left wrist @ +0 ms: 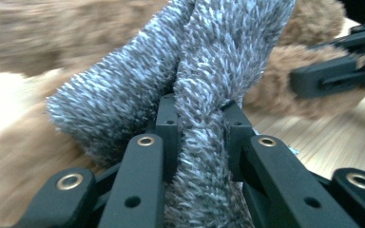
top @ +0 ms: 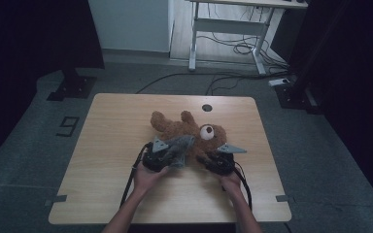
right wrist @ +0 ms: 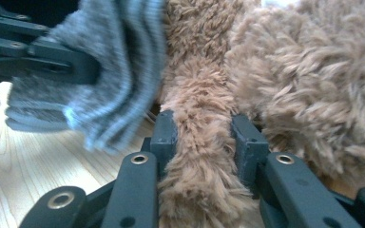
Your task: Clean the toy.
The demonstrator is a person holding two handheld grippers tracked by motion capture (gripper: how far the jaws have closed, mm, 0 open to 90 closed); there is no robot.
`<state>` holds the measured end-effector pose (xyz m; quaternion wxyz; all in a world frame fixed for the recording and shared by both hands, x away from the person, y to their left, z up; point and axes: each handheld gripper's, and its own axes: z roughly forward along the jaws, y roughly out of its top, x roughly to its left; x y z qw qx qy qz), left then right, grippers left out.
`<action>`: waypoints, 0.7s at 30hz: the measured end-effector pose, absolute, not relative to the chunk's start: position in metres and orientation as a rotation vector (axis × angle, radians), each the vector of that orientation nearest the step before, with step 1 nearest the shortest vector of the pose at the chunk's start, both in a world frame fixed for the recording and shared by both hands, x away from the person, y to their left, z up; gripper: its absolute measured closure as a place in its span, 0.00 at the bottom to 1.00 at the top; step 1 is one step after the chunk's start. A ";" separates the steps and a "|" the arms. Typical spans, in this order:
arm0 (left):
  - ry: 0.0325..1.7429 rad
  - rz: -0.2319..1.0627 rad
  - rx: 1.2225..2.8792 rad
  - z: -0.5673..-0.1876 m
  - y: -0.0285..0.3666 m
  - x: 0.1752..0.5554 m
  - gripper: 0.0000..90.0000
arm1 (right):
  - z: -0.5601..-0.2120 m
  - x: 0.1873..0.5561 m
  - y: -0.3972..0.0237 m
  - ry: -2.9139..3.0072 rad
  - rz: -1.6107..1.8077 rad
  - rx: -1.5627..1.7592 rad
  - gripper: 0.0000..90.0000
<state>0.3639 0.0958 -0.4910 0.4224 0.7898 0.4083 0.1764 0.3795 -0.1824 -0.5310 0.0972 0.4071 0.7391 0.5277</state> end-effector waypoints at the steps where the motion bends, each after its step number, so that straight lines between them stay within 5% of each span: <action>1: 1.037 0.442 1.971 -0.491 0.104 0.362 0.82 | -0.531 0.380 -0.183 2.187 1.567 1.208 0.75; 11: 1.130 0.414 1.900 -0.491 0.151 0.353 0.83 | -0.531 0.381 -0.187 2.182 1.590 1.219 0.75; 21: 0.947 0.353 1.933 -0.463 0.080 0.361 0.84 | -0.531 0.382 -0.188 2.179 1.606 1.226 0.75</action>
